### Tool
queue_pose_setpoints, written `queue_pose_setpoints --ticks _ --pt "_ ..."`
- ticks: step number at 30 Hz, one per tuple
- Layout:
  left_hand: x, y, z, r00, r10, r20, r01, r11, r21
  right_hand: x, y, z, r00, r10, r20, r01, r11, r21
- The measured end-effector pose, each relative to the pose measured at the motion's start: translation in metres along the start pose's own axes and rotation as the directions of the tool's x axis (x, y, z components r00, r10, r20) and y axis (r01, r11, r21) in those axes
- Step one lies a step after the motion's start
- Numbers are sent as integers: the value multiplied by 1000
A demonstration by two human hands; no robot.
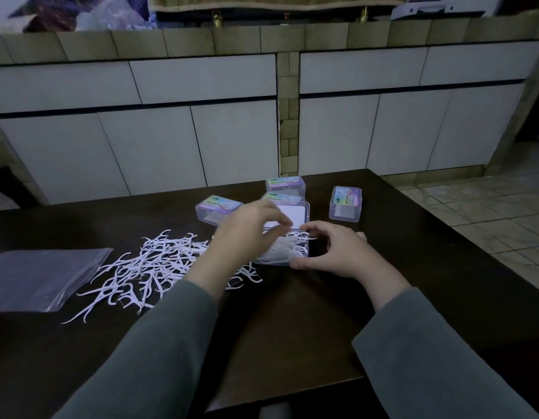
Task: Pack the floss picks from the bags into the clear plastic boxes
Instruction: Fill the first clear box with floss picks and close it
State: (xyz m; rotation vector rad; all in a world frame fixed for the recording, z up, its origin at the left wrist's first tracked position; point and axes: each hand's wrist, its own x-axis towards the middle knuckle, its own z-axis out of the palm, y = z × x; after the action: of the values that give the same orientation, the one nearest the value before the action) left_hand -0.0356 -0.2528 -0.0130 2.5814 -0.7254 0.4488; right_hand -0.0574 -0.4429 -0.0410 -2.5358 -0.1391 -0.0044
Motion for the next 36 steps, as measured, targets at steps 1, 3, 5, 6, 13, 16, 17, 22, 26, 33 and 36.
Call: queue_pose_setpoints --ticks 1,3,5,6,13,16,17,22,26,33,36 --pt "3 8 5 999 38 26 -39 998 39 0 0 -1 1000 -6 2 6 1000 6" --pt "7 19 14 993 93 67 -100 990 102 -1 0 -1 1000 -13 -1 13 1000 13" --pt "10 21 19 989 115 97 -126 984 125 -1 0 -1 1000 -17 -7 17 1000 12" --pt "11 20 20 988 112 102 -125 984 129 -1 0 0 1000 -16 -11 16 1000 11" --pt "5 9 14 992 82 97 -94 989 118 0 0 1 999 -27 -25 28 1000 1" --pt "5 7 11 992 49 117 -64 991 121 0 1 1 999 -22 -24 22 1000 -1" --pt "4 7 10 993 44 113 -56 993 108 0 1 1 999 -23 -24 23 1000 2" --pt "-3 -11 -2 991 15 130 -14 1000 -8 0 1 2 1000 -8 -23 8 1000 -1" --pt "-5 -21 0 984 -29 175 36 999 -38 -1 0 3 999 -5 -32 5 1000 -8" --pt "-15 -26 -4 997 -54 52 62 985 -163 -8 -6 8 996 -32 -85 16 982 -188" --pt "-26 -31 -12 998 -52 36 57 986 -159 -17 -16 11 975 -82 -204 31 970 -240"
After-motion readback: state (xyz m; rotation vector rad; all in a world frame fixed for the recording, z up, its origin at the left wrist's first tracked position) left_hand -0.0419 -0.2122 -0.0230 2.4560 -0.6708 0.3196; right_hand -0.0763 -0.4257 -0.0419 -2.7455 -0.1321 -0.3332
